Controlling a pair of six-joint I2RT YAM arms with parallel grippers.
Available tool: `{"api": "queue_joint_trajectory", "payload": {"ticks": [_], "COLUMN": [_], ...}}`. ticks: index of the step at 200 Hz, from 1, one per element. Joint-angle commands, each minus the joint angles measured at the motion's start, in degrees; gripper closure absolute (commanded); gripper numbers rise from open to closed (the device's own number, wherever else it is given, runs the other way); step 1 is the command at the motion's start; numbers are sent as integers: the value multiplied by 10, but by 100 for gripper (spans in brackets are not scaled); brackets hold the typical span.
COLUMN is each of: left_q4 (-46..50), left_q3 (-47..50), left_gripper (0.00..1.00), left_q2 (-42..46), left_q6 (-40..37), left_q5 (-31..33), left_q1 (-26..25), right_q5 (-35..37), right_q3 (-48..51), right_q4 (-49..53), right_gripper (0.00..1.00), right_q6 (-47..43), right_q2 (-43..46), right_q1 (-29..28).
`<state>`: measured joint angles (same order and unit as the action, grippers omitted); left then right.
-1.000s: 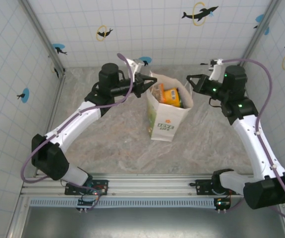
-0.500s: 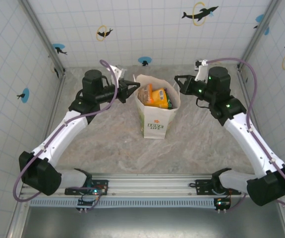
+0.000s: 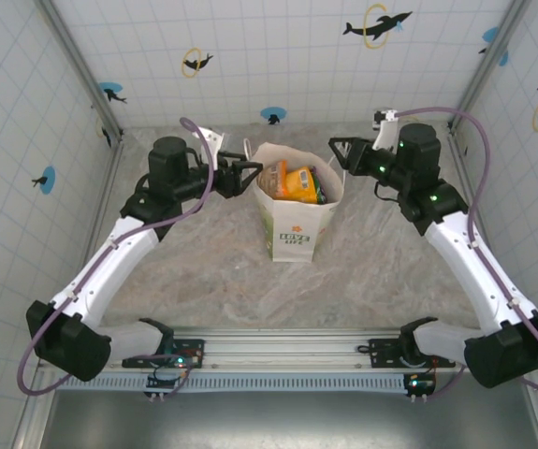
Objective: Place the snacks into the paper bag
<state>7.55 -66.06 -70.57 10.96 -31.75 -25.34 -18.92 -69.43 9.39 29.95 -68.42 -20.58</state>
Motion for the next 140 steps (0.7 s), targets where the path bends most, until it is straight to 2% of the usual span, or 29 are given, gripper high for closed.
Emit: {"api": "queue_joint_trajectory", "payload": {"ticks": [1,53,75,92,103,105,107,109,124,140], "left_q4": [60,153,165,154,147,145,144,142,114,37], "left_q3": [-16,24,68,114,142,148,152,157,201,272], "left_gripper": [35,26,18,8,2,2,2,2,2,2], "left_q2": [29,107,149,173,185,186,188,190,201,219], "left_q6": [9,50,85,94,100,101,102,103,91,73], "left_q5": [36,178,273,336,383,392,399,406,461,533], "left_q1": [3,3,4,4,4,5,4,5,29,45], "right_q5": [-13,-26,-26,-10,13,18,23,27,65,104], "right_q3": [-14,24,77,127,163,171,177,184,242,311], "right_q4": [-8,32,33,33,31,31,29,28,11,-32], "right_gripper": [49,42,39,36,28,19,5,0,2,2], "right_q6": [-9,-23,-30,-50,-71,-75,-79,-84,-118,-157], "right_q2": [35,88,115,135,146,149,152,153,169,187], "right_q1": [17,85,120,142,148,150,150,151,156,159]}}
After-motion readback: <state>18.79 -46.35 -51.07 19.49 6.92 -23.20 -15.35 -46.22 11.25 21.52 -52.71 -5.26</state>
